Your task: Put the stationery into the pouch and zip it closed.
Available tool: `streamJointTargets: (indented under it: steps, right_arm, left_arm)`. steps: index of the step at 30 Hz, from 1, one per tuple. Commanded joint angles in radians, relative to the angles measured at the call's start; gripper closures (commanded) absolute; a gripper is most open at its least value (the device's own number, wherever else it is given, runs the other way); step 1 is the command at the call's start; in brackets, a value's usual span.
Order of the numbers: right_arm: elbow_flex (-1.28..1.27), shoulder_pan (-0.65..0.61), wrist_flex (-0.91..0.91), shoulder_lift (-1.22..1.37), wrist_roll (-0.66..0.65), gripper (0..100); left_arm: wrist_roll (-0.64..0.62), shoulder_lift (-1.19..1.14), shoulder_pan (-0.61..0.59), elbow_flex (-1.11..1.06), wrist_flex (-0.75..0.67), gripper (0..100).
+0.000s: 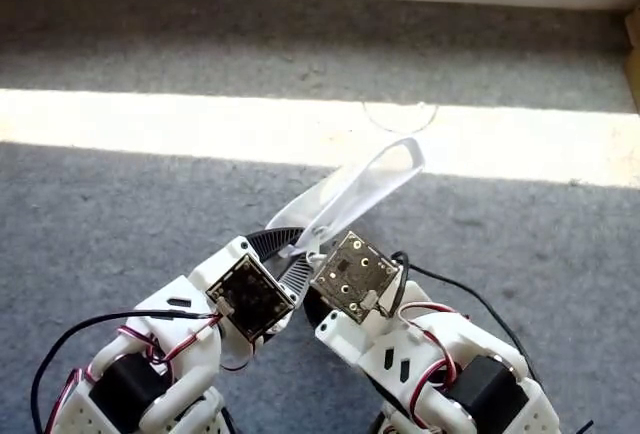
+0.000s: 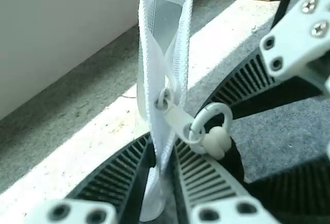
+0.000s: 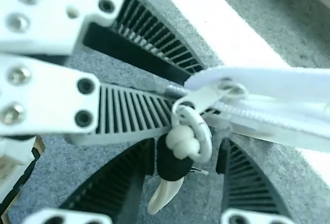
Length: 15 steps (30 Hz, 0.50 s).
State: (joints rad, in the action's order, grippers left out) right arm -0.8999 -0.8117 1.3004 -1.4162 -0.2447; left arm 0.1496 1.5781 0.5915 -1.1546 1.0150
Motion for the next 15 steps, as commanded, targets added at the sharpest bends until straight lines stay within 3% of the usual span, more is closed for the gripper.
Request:
streamJointTargets:
  steps: [1,4,11,15]
  right_arm:
    - [0.004,-0.004,-0.030,0.016,0.006,87.5]
    - [0.004,-0.004,-0.030,0.016,0.005,96.1]
    - [0.021,0.007,0.027,0.015,-0.091,99.4]
    - [0.067,0.082,0.024,0.015,-0.094,99.3]
  left_arm:
    - [-0.006,-0.005,-0.031,-0.001,0.012,99]
    - [-0.006,-0.005,-0.053,-0.001,0.012,99]
    - [-0.006,-0.005,-0.056,-0.001,0.012,99]
    - [-0.006,-0.005,-0.056,-0.001,0.012,99]
